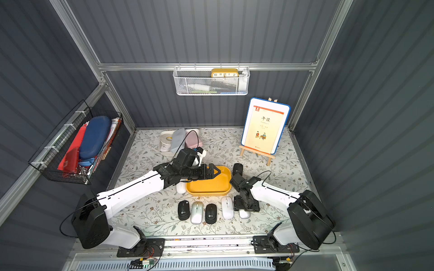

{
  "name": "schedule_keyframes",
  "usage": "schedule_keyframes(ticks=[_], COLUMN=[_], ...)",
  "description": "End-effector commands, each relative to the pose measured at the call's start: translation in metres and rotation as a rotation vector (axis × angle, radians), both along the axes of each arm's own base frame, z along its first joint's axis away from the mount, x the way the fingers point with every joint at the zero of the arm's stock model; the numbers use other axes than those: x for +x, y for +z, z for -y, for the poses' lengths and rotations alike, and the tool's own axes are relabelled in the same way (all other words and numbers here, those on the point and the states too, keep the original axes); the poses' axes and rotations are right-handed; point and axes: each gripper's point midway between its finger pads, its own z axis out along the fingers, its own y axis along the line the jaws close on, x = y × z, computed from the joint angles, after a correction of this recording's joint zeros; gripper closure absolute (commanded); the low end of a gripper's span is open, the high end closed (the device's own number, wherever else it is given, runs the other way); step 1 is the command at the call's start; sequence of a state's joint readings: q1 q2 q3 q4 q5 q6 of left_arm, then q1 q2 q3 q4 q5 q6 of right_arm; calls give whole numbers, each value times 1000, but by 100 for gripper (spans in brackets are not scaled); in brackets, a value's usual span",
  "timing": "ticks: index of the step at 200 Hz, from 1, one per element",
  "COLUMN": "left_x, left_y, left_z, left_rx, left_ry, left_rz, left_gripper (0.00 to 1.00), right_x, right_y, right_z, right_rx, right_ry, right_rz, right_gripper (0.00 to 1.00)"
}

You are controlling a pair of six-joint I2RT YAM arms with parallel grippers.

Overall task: Put the mouse in the storage box
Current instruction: Pick up the mouse from the center of the board.

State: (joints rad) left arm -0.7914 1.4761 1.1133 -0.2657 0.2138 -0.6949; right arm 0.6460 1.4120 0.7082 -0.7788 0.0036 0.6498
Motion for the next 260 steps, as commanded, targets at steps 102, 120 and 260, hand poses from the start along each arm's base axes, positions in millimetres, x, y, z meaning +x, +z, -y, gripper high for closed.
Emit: schedule_keyframes(ticks=[102, 120, 260], left_x=[-4, -6, -3], left_y=[6, 6, 9], left_z=[-5, -8, -21], left_rx=[-14, -7, 44], left_ry=[-1, -4, 34], left_rz=[15, 18, 48], left_gripper=[5, 5, 2], right_x=[4, 2, 17], right_y=[-4, -8, 53], right_z=[10, 10, 6], right_rx=[-57, -59, -29], right_ry=[-14, -18, -10], right_rz=[36, 21, 156], right_gripper=[31, 37, 51])
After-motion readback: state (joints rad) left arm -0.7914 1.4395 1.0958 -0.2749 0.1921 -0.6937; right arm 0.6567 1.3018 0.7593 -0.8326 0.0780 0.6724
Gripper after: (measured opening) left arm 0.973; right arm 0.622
